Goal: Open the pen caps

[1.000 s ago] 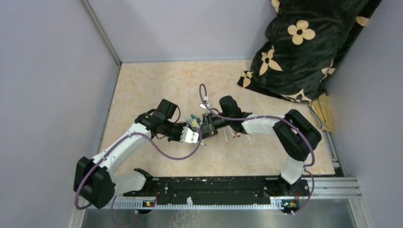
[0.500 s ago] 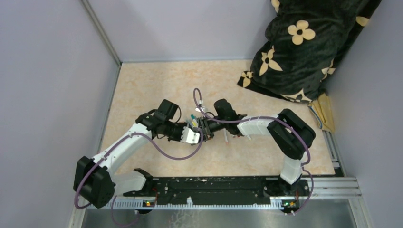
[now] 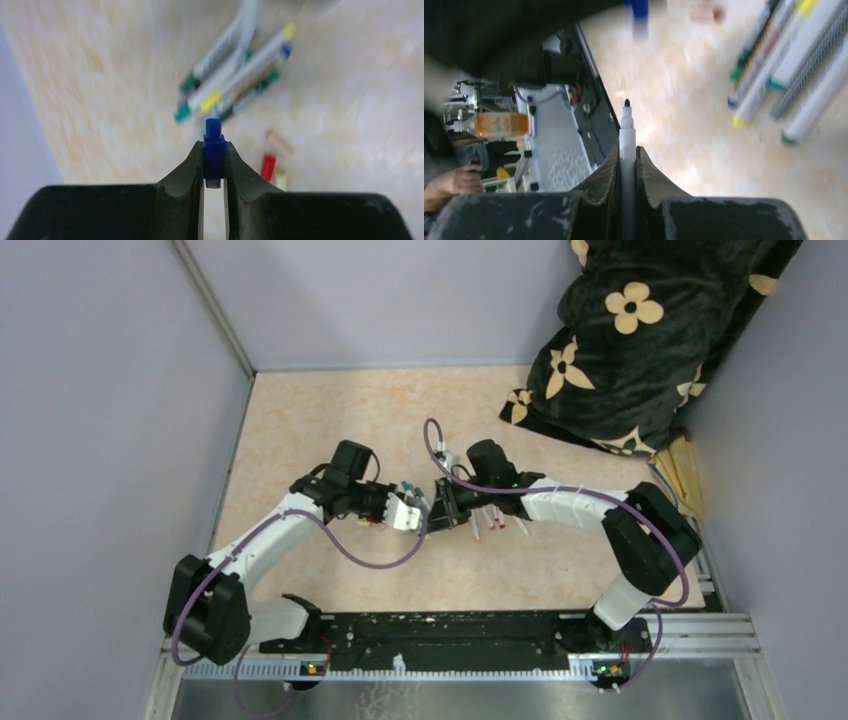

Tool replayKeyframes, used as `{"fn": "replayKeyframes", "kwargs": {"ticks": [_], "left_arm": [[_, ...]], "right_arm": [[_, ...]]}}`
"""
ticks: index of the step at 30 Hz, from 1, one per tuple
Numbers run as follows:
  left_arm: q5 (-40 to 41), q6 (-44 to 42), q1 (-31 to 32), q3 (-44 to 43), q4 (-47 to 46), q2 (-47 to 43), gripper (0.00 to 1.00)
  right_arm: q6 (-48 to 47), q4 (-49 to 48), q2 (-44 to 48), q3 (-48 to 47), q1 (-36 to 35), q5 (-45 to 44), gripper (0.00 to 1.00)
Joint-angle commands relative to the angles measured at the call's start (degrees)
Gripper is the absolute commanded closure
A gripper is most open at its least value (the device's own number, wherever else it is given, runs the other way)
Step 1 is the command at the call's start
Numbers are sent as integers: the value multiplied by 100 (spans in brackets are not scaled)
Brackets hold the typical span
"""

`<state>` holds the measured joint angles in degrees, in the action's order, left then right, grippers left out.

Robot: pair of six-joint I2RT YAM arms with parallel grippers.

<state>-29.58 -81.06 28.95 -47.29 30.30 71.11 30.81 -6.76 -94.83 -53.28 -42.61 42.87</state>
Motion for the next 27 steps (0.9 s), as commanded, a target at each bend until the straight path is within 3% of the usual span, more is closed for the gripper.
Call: {"fn": "replayKeyframes", "kwargs": {"ticks": [1, 8, 14, 17, 23, 27], "left_arm": [[1675, -273, -908, -142, 441, 436, 100], [1577, -233, -1113, -152, 382, 458, 100], [923, 824, -1185, -338, 189, 1003, 100], [733, 1244, -1361, -503, 147, 1484, 97], [546, 1423, -1497, -730, 402, 2103, 83], [453, 1470, -1497, -673, 333, 2003, 63]], "right_arm": [[-726, 1838, 655, 292, 258, 542, 100], [-787, 2016, 1050, 291, 548, 81, 100], [-695, 2082, 1481, 334, 576, -2767, 100], [-566, 1833, 1621, 584, 576, -3684, 100], [-541, 1443, 1330, 738, 577, -4040, 97], [-493, 1191, 1035, 766, 578, -4012, 91]]}}
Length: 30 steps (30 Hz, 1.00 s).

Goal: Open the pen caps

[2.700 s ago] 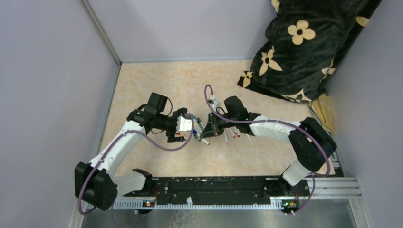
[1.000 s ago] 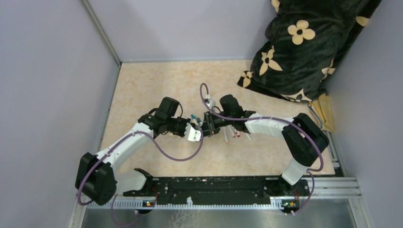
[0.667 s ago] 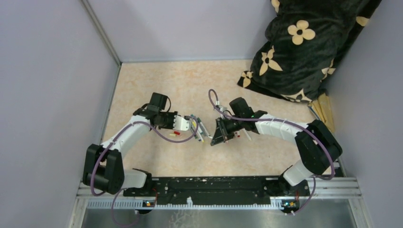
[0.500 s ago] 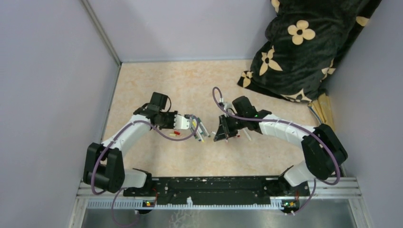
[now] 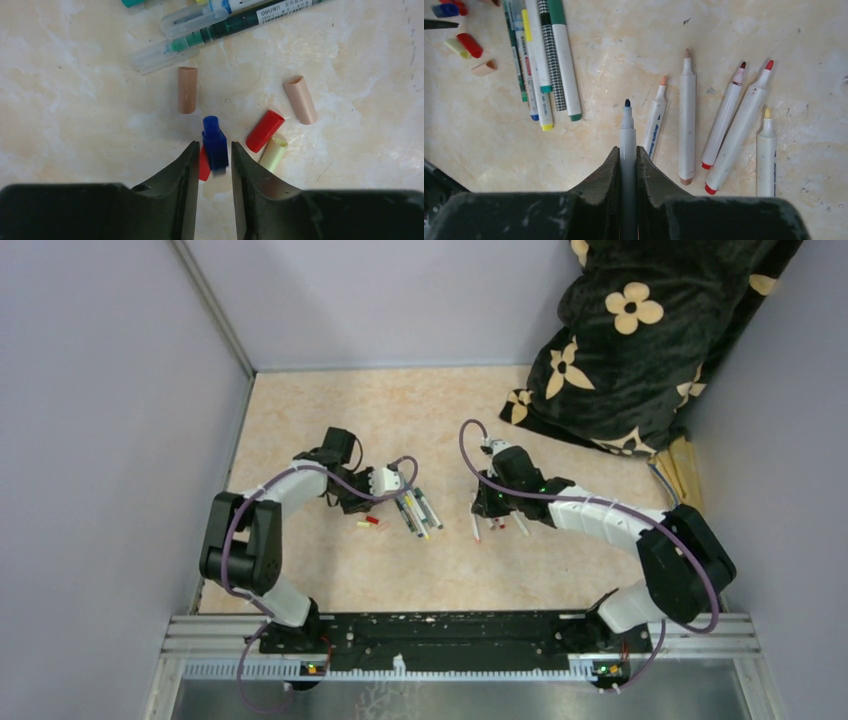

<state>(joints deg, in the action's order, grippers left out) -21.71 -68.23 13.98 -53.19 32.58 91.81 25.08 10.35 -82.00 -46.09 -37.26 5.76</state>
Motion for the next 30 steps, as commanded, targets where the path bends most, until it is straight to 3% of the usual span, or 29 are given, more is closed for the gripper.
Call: {"fn": "replayKeyframes", "kwargs": {"ticks": [1, 5, 13, 19, 20, 23, 24, 30], "left_arm": [[-360, 205, 0, -90, 101, -119, 59], [-434, 258, 0, -189, 239, -299, 46], [-486, 417, -9, -506, 628, -558, 39], [-542, 870, -168, -1144, 871, -757, 33], [-565, 971, -223, -1267, 914, -793, 30], [-772, 1218, -448, -1587, 988, -921, 5], [-864, 1283, -528, -1652, 987, -966, 2], [-1113, 1778, -892, -1745, 856, -1263, 1]], "right_arm": [[77, -563, -309, 40, 38, -295, 89], [98, -716, -524, 54, 42, -305, 81], [77, -800, -672, 180, 35, -464, 75], [41, -634, -205, 201, 19, -884, 74], [29, -616, -76, 181, -19, -968, 74], [-15, -534, 172, -12, -253, -1174, 70], [-19, -512, 153, -121, -374, -1202, 68], [-240, -391, -708, -957, -1177, -1462, 60]]}}
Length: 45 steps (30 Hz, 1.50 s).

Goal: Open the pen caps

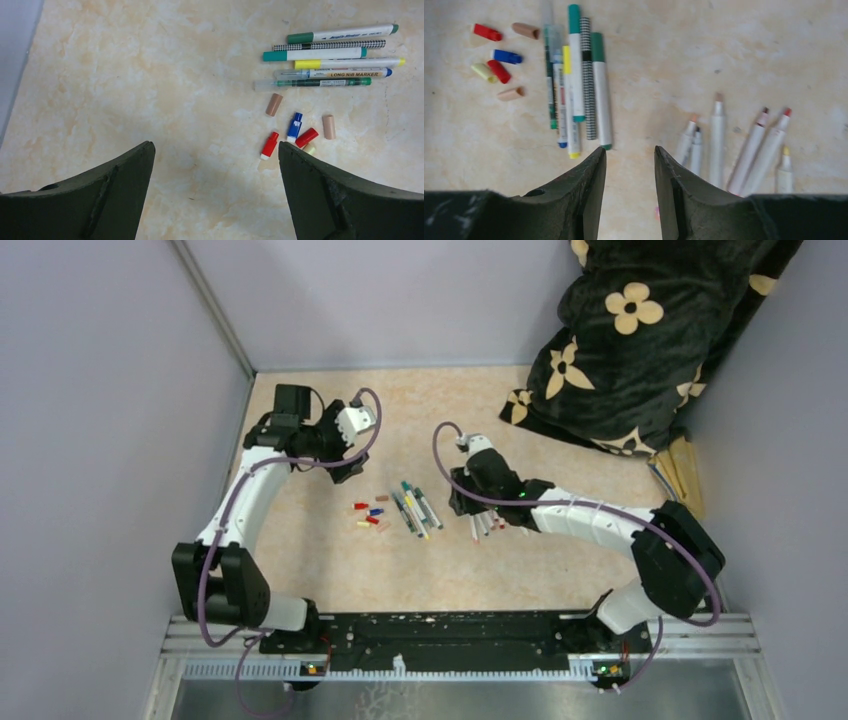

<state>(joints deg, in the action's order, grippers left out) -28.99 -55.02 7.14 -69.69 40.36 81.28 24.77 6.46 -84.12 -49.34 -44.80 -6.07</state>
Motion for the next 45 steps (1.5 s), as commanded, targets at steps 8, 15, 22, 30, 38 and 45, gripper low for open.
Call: {"fn": "replayKeyframes", "kwargs": {"ticks": [8, 15, 22, 30, 38, 45], "left_arm": [[-1090, 1146, -1314, 105, -605, -396, 1], [-1396, 1119, -1586, 125, -516, -388, 1], [-1609, 973, -1617, 13, -288, -381, 1], [-2673, -681, -1544, 280, 1043, -243, 1], [-2474, -1409, -769, 1220, 903, -576, 1], [-1694, -1388, 439, 1627, 327, -780, 1]], "right_arm": [[-388, -74, -1671, -1497, -606, -147, 63], [-430, -105, -2325, -1782, -657, -103, 70], [-489, -130, -2500, -1633, -653, -279, 75], [-546, -189, -2153, -1214, -616, -350, 96], [-417, -469, -1437, -970, -79, 1432, 100], [-407, -235, -1161, -1065, 183, 3231, 100]]}}
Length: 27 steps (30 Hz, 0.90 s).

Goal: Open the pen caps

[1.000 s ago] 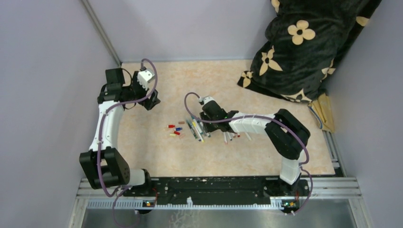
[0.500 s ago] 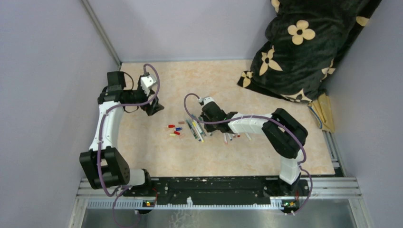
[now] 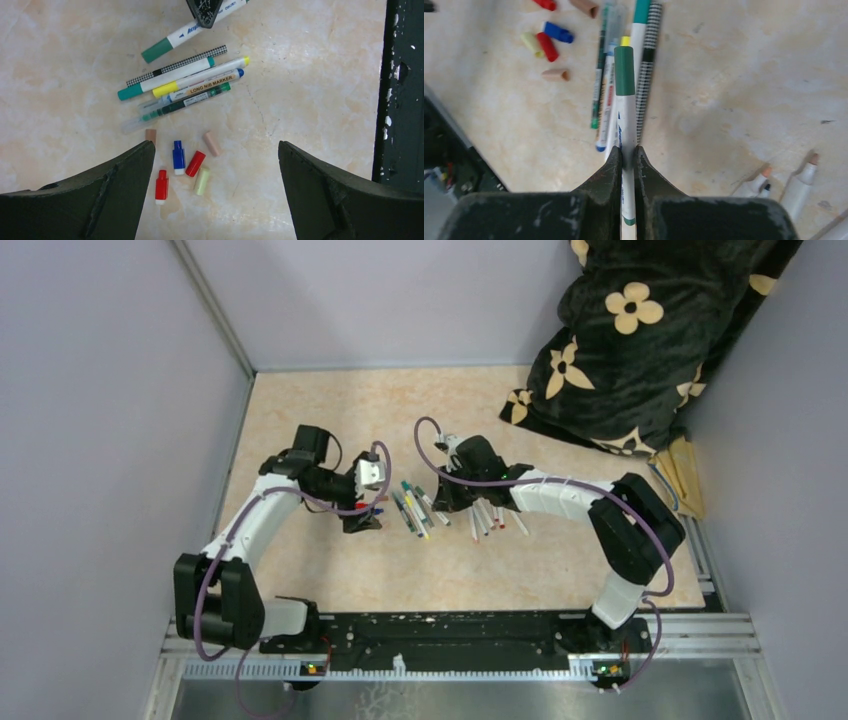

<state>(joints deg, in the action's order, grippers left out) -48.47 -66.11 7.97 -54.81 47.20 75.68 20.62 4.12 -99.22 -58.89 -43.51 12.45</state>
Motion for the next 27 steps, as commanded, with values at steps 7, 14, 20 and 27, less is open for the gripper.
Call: {"fn": "replayKeyframes", "kwargs": {"ticks": [7, 14, 20, 27], "left_arm": [[811, -736, 951, 50, -270, -193, 1], [970, -937, 1249, 93, -77, -163, 12], [976, -913, 1440, 154, -83, -282, 22], [1286, -907, 1756, 204, -44, -211, 48]], "right_arm": [[176, 28, 214, -277, 60, 3043, 100], [786, -716, 60, -301, 58, 3709, 100], [1028, -963, -73, -374, 55, 3911, 100], [1096, -1033, -162, -402, 61, 3928, 100]]}}
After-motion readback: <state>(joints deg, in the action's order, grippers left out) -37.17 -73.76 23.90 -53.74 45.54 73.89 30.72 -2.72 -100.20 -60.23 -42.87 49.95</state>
